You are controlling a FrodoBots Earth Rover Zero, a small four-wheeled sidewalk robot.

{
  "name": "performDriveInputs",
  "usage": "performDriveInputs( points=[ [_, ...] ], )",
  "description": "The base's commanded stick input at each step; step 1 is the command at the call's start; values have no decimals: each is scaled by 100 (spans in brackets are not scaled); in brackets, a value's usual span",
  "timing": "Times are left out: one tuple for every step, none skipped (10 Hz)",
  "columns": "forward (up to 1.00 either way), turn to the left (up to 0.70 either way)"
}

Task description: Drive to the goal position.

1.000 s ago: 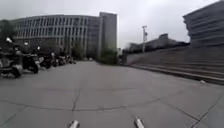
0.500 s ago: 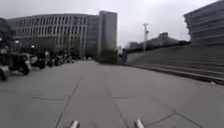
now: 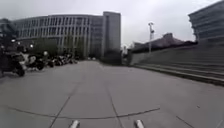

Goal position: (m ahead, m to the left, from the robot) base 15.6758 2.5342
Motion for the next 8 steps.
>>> performDriveInputs(
  points=[
    [100,6],
    [100,6],
    [100,6],
    [100,6],
    [100,6],
    [100,6],
    [100,6],
    [100,6]
  ],
)
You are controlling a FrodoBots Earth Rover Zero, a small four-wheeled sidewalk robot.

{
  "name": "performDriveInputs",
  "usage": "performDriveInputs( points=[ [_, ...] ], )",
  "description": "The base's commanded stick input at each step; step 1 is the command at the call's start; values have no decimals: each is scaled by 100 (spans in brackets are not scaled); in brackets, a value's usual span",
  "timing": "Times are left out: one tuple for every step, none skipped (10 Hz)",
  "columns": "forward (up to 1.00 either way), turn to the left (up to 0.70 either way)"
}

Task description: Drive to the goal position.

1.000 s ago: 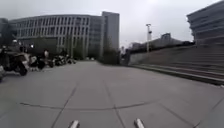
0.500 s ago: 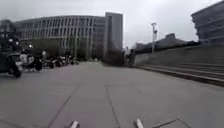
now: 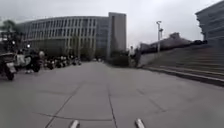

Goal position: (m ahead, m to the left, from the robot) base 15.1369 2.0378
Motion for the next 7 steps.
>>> performDriveInputs(
  points=[
    [100,6],
    [100,6],
    [100,6],
    [100,6],
    [100,6],
    [100,6],
    [35,2]
  ],
)
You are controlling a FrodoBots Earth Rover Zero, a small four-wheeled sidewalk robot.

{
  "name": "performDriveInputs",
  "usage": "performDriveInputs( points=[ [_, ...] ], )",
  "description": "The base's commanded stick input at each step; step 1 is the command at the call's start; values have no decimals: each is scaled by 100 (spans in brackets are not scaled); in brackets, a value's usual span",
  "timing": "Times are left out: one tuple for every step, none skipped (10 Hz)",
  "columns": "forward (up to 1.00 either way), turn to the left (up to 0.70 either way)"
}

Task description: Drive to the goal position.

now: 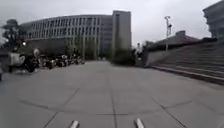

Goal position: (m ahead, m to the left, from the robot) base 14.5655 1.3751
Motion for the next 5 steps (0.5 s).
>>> performDriveInputs(
  points=[
    [0,0],
    [0,0],
    [0,0],
    [0,0],
    [0,0]
  ],
)
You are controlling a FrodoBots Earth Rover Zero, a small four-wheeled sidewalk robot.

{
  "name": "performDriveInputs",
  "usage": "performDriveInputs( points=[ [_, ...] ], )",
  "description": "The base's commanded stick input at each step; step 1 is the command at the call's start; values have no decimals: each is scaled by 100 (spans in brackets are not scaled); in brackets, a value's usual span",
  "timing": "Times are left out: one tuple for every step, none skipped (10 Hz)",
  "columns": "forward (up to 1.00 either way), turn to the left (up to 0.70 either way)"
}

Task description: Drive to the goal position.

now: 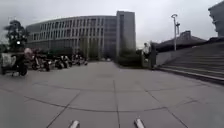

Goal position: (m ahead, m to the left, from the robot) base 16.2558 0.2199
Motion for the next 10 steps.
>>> performDriveInputs(
  points=[
    [0,0],
    [0,0],
    [0,0],
    [0,0],
    [81,5],
    [100,6],
    [100,6],
    [100,6],
    [100,6],
    [100,6]
  ],
)
